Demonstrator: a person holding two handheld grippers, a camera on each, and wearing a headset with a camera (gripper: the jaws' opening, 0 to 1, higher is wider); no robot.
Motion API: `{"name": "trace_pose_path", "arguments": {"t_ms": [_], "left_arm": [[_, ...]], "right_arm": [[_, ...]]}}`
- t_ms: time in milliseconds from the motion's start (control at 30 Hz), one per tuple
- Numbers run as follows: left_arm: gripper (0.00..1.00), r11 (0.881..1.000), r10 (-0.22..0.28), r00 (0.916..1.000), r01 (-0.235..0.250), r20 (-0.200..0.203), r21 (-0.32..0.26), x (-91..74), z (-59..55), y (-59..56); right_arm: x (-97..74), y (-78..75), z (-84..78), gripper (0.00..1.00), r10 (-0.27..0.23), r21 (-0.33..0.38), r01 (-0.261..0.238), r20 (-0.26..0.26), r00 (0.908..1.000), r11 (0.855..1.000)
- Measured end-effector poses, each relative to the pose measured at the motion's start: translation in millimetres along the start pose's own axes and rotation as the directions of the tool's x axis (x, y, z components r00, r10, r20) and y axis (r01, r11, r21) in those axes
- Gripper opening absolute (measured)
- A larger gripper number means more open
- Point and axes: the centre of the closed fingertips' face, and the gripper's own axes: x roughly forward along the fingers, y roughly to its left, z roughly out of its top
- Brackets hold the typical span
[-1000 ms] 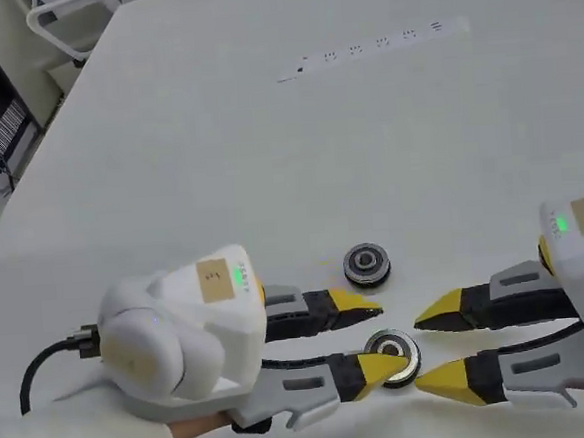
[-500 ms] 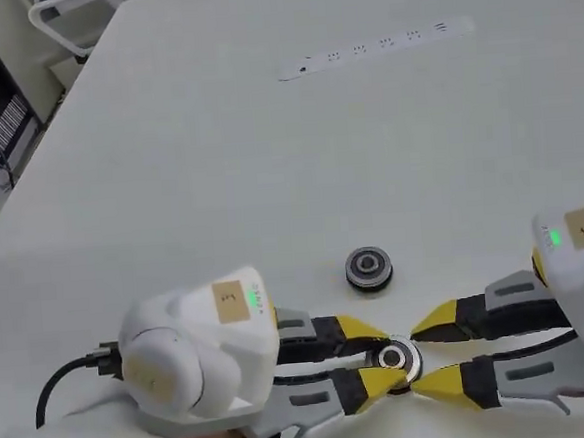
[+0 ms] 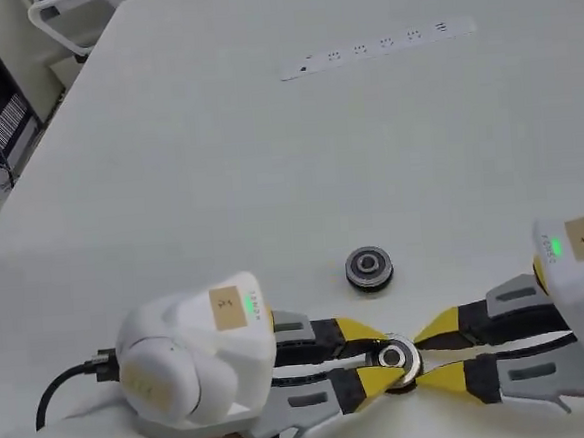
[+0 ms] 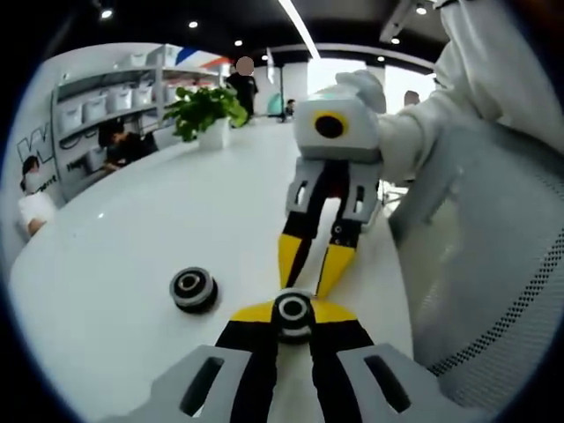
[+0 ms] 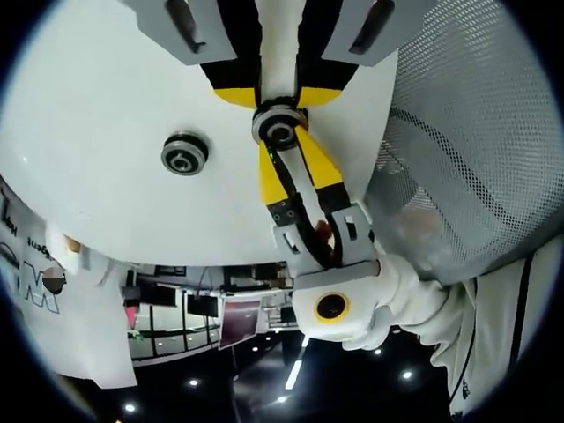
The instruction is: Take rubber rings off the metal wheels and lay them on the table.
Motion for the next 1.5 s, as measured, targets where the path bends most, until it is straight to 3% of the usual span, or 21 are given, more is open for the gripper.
{"name": "trace_pose_path", "arguments": {"t_ms": [200,233,267,400,533,633,667,700,733,800,867,933,1000,1133,1233,1300,1500], "left_arm": [[0.13,1.0,0.0,1.0,0.0,0.009,-0.002,-1.6,-0.8,-0.7],[0.13,1.0,0.0,1.0,0.0,0.009,-0.002,-1.9,-0.9,-0.8],[0.13,1.0,0.0,1.0,0.0,0.01,-0.003,-2.0,-1.0,-1.1],[0.13,1.0,0.001,0.9998,-0.001,0.018,-0.008,-2.9,-1.5,-1.5],[0.13,1.0,0.002,0.9997,-0.001,0.024,-0.01,-3.3,-1.9,-1.5],[0.13,1.0,0.002,0.9996,-0.001,0.028,-0.01,-3.3,-1.8,-1.4],[0.13,1.0,0.001,0.9996,-0.001,0.029,-0.01,-3.5,-1.9,-1.4],[0.13,1.0,-0.001,0.9996,0.001,0.03,-0.009,-3.4,-1.8,-1.4],[0.13,1.0,-0.001,0.9996,0.001,0.03,-0.007,-3.2,-1.9,-1.3],[0.13,1.0,0.0,0.9995,0.0,0.03,-0.001,-3.4,-2.3,-1.5],[0.13,1.0,-0.001,0.9995,0.001,0.033,-0.003,-3.2,-2.3,-1.0],[0.13,1.0,-0.003,0.9992,0.004,0.039,-0.016,-3.3,-2.4,-0.5],[0.13,1.0,-0.006,0.9991,0.007,0.042,-0.022,-3.2,-2.3,-0.3],[0.13,1.0,-0.006,0.999,0.007,0.044,-0.016,-2.8,-2.2,-0.3],[0.13,1.0,-0.008,0.9991,0.008,0.042,-0.011,-2.3,-2.0,0.1],[0.13,1.0,-0.007,0.999,0.008,0.043,-0.011,-2.2,-2.1,0.3],[0.13,1.0,-0.005,0.999,0.006,0.045,-0.011,-1.8,-2.1,0.8]], "right_arm": [[0.7,-0.1,1.0,0.04,-0.003,-0.014,0.003,-0.002,1.0,1.0],[-0.5,-7.3,1.3,0.0,-0.043,-0.012,0.043,0.001,0.9991,0.999],[-0.8,-4.5,1.5,0.0,-0.016,0.013,0.016,0.006,0.9999,1.0],[-0.4,-5.0,0.9,0.0,-0.021,0.035,0.021,0.009,0.9997,0.999],[-0.4,-8.3,0.3,0.0,-0.026,0.142,0.021,0.028,0.9993,0.99],[-0.3,-7.8,0.7,0.0,-0.022,0.288,0.003,0.063,0.9978,0.958],[-0.3,-9.0,-0.1,0.0,-0.038,0.388,0.011,0.063,0.9973,0.922],[-1.5,-8.7,0.0,0.0,-0.011,0.399,-0.019,0.072,0.9973,0.917],[-3.1,-12.4,0.2,0.0,-0.023,0.371,-0.007,0.076,0.9969,0.929],[-2.9,-12.0,3.0,0.0,-0.031,0.37,-0.003,0.086,0.9958,0.929],[-1.1,-11.7,-0.1,0.0,-0.037,0.408,0.002,0.076,0.9964,0.913],[-0.2,-12.2,-0.6,0.0,-0.042,0.463,-0.001,0.083,0.9957,0.886],[-2.3,-11.9,-0.9,0.0,-0.039,0.48,-0.007,0.086,0.9955,0.877],[-4.2,-10.9,1.2,0.0,-0.045,0.535,-0.018,0.105,0.9934,0.845],[-4.0,-7.8,3.7,0.0,-0.035,0.623,-0.065,0.147,0.9886,0.78],[-4.7,-6.4,4.6,0.0,-0.03,0.644,-0.083,0.163,0.9861,0.761],[-6.0,-5.3,8.6,0.0,-0.033,0.669,-0.102,0.186,0.9821,0.736]]}}
